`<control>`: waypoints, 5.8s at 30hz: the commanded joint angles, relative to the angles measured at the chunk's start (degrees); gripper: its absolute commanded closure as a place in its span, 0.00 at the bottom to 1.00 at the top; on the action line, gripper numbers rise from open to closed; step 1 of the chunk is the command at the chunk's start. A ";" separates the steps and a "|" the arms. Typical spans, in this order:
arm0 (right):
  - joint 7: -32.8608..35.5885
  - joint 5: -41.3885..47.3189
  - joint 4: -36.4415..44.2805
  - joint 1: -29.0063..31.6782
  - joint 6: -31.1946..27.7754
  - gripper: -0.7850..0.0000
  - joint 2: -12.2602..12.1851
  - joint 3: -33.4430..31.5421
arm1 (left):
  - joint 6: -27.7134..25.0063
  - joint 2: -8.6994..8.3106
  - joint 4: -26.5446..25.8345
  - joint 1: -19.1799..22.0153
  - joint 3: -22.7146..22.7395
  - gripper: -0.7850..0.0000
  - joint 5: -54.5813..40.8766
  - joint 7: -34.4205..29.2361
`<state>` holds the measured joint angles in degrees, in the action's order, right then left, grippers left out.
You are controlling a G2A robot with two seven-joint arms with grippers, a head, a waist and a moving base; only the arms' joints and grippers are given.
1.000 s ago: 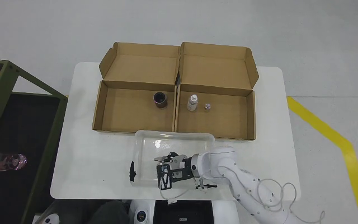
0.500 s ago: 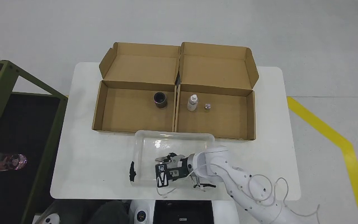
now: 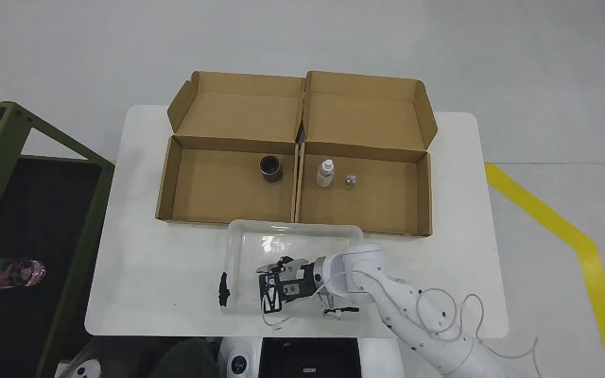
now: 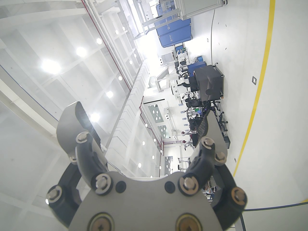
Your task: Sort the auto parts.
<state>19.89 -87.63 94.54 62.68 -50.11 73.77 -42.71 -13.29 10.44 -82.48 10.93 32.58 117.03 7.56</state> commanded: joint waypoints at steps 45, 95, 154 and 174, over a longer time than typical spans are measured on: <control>-8.91 18.16 16.20 -0.38 3.03 1.00 -3.21 -18.51 | 0.00 0.00 0.00 0.00 0.00 0.00 0.00 0.00; 5.03 16.59 -7.83 -19.95 18.99 1.00 4.12 2.27 | 0.00 0.00 0.00 0.00 0.00 0.00 0.00 0.00; 6.07 15.71 -20.60 -25.65 17.13 0.51 10.83 4.71 | 0.00 0.00 0.00 0.00 0.00 0.00 0.00 0.00; 6.31 15.33 5.35 -8.85 9.16 0.42 4.62 -12.10 | 0.00 0.00 0.00 0.00 0.00 0.00 0.00 0.00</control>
<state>26.37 -72.40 98.88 52.73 -40.69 78.68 -53.82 -13.29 10.44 -82.48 10.93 32.58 117.03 7.56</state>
